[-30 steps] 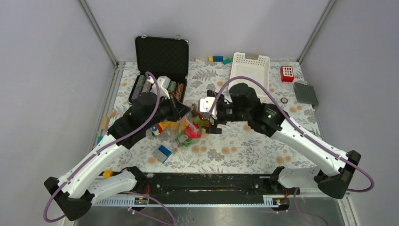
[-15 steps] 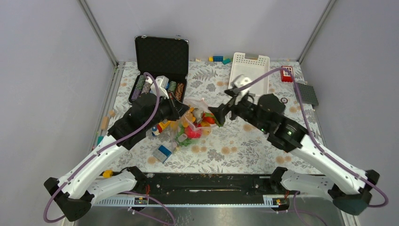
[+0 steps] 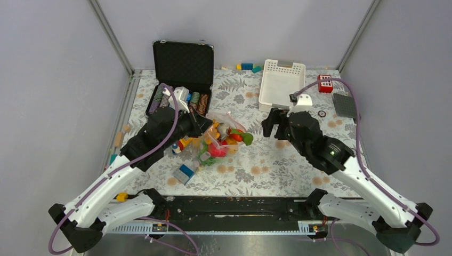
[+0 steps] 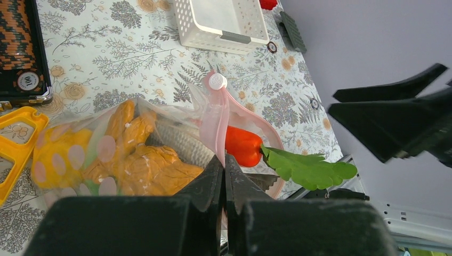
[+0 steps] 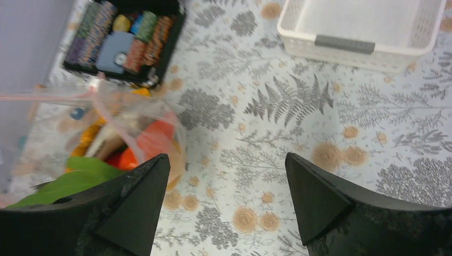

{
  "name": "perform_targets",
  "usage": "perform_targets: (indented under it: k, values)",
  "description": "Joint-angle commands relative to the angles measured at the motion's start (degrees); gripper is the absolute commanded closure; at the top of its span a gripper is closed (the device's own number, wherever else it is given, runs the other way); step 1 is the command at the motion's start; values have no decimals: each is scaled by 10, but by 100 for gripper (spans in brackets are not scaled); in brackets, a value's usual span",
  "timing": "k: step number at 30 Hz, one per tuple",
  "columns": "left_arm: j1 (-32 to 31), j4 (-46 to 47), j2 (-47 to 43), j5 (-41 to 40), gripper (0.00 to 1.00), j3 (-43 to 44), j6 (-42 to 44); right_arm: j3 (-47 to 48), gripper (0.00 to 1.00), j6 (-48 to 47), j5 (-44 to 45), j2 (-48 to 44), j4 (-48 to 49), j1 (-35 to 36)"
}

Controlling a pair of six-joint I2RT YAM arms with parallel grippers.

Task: Place the food in the zip-top bag and seal the zipper
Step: Adjust the zipper food storage bag at the center of the board.

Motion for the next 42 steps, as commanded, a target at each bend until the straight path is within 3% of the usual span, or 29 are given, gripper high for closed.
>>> perform_targets:
  k: [1, 11, 20, 24, 27, 31, 35, 36, 42]
  values:
    - [4, 61, -8, -1, 100, 1, 6, 8, 13, 22, -29, 51, -14, -28]
    - [3, 58, -21, -2, 100, -6, 7, 48, 15, -63, -344, 177, 134, -28]
    - [4, 61, -20, 0, 100, -9, 6, 40, 15, -51, -365, 187, 184, -28]
    - [4, 61, -19, 0, 100, -9, 7, 51, 18, -49, -346, 209, 156, -28]
    - [4, 60, -22, -3, 100, -10, 9, 57, 28, -38, -286, 225, 116, -28]
    - [5, 61, -25, -1, 100, -13, 8, 56, 51, -38, -255, 230, 106, -28]
    - [4, 70, -20, 33, 100, -14, 15, 70, 94, -38, -255, 222, 85, -27]
    - [4, 76, -18, 49, 100, -14, 17, 79, 100, -37, -248, 215, 69, -27]
    - [4, 95, 54, 194, 100, 25, 48, 201, 100, 34, -212, 192, -127, -17]
